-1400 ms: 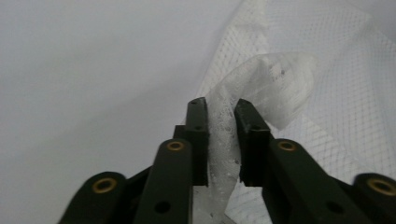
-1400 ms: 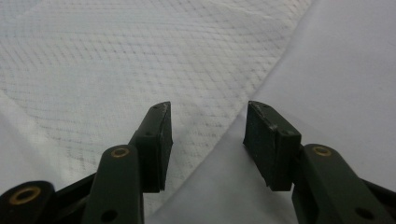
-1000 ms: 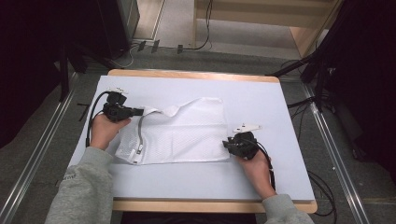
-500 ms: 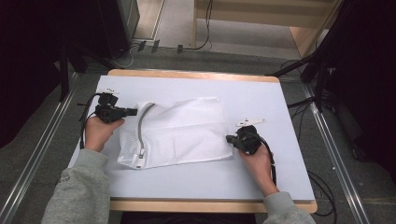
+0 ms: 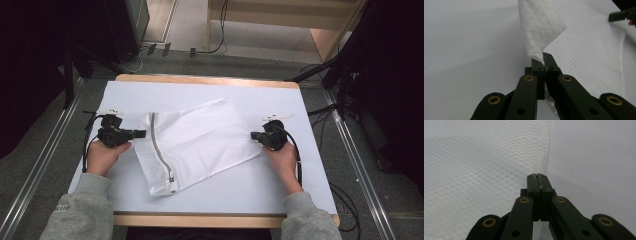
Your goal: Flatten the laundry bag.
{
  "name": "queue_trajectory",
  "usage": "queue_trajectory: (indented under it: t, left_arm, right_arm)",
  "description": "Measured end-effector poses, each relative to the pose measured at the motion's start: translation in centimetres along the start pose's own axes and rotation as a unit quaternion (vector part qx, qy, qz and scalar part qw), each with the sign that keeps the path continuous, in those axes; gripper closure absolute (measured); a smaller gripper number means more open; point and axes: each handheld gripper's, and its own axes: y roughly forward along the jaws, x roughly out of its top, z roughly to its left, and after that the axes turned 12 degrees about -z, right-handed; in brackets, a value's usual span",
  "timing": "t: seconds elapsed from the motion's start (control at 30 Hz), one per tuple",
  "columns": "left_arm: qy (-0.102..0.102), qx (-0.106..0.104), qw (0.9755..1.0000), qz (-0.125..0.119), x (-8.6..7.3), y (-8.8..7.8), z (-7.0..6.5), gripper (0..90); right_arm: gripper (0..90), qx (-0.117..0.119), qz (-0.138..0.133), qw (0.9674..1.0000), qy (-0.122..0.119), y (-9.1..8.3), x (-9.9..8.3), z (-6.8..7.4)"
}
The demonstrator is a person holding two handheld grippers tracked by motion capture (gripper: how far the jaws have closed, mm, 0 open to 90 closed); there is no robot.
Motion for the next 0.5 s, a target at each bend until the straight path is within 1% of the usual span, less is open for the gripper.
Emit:
queue_trajectory:
  t: [0.03, 0.07, 0.13, 0.17, 0.23, 0.3, 0.33, 0.4, 0.43, 0.47, 0.5]
  left_arm:
    - [0.002, -0.001, 1.0, -0.001, -0.3, -0.2, -0.3, 90.0]
    - [-0.001, -0.004, 1.0, -0.003, -0.6, -0.4, -0.5, 90.0]
    - [0.001, -0.007, 1.0, -0.001, -1.1, -0.7, -0.9, 90.0]
    - [0.001, -0.007, 1.0, 0.002, -1.3, -0.8, -1.1, 90.0]
    - [-0.003, -0.01, 0.9999, -0.002, -1.9, -1.2, -1.5, 90.0]
    - [-0.006, -0.016, 0.9999, 0.004, -2.5, -1.4, -1.9, 90.0]
    - [-0.007, -0.019, 0.9998, 0.01, -2.8, -1.4, -2.2, 90.0]
    - [0.0, -0.019, 0.9996, 0.019, -3.2, -1.5, -2.6, 90.0]
    - [0.002, -0.019, 0.9996, 0.021, -3.3, -1.7, -2.7, 89.4]
    - [0.008, -0.02, 0.9996, 0.021, -3.4, -1.9, -2.7, 88.4]
    - [0.008, -0.021, 0.9995, 0.021, -3.4, -2.0, -2.7, 86.1]
  right_arm:
    - [90.0, 0.0, 0.003, 1.0, -0.001, 0.2, 0.1, -0.2]
    - [90.0, 0.0, 0.003, 1.0, 0.004, 0.4, 0.3, -0.3]
    - [90.0, -0.001, 0.001, 1.0, -0.001, 0.7, 0.5, -0.7]
    - [90.0, -0.001, 0.003, 1.0, 0.004, 0.9, 0.7, -0.9]
    - [90.0, -0.001, 0.002, 1.0, 0.004, 1.2, 1.0, -1.2]
    - [90.0, -0.001, 0.001, 1.0, 0.007, 1.5, 1.2, -1.4]
    - [90.0, 0.0, -0.001, 1.0, 0.004, 1.7, 1.4, -1.5]
    - [90.0, 0.002, 0.002, 1.0, 0.004, 2.0, 1.6, -1.6]
    - [90.0, 0.003, 0.001, 1.0, 0.006, 2.2, 1.7, -1.7]
    - [90.0, 0.004, 0.002, 1.0, 0.006, 2.4, 1.8, -1.7]
    - [90.0, 0.008, 0.007, 0.9999, 0.009, 2.6, 1.8, -1.6]
